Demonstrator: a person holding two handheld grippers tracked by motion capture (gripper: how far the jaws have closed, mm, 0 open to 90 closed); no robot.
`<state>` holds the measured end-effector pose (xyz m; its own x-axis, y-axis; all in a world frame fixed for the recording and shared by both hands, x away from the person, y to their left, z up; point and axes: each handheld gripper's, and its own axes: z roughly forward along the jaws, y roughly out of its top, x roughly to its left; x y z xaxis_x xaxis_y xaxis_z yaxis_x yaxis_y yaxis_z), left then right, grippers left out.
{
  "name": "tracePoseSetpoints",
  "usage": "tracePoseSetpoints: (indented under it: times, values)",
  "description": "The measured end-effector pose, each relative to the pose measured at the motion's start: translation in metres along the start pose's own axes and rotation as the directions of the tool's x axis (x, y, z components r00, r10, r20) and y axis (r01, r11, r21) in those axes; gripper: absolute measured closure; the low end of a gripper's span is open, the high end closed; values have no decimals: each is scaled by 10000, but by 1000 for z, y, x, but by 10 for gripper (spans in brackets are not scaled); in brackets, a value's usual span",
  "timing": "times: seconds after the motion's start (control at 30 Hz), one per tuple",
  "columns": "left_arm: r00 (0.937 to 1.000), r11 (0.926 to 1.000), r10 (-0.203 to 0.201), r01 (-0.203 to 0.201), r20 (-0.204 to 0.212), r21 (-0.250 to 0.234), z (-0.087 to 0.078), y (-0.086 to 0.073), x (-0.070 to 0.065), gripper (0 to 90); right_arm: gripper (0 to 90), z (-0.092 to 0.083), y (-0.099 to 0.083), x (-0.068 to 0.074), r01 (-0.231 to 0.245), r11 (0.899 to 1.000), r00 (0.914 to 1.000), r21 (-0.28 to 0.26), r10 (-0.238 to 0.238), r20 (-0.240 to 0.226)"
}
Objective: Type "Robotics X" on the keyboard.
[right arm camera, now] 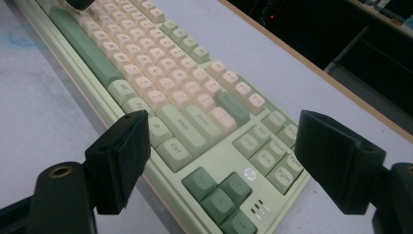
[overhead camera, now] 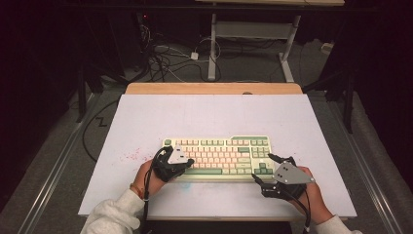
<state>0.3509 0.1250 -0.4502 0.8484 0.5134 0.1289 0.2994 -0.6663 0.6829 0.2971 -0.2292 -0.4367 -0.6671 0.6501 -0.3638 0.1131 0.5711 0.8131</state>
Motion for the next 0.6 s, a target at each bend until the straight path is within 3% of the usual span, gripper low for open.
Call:
tracePoseSetpoints:
  times: [0.6]
  values:
    - [9999,9996,97,-98,33,264,8,2,-1,873,221,1,-1,0,64,10000,10000,76,-64,-39]
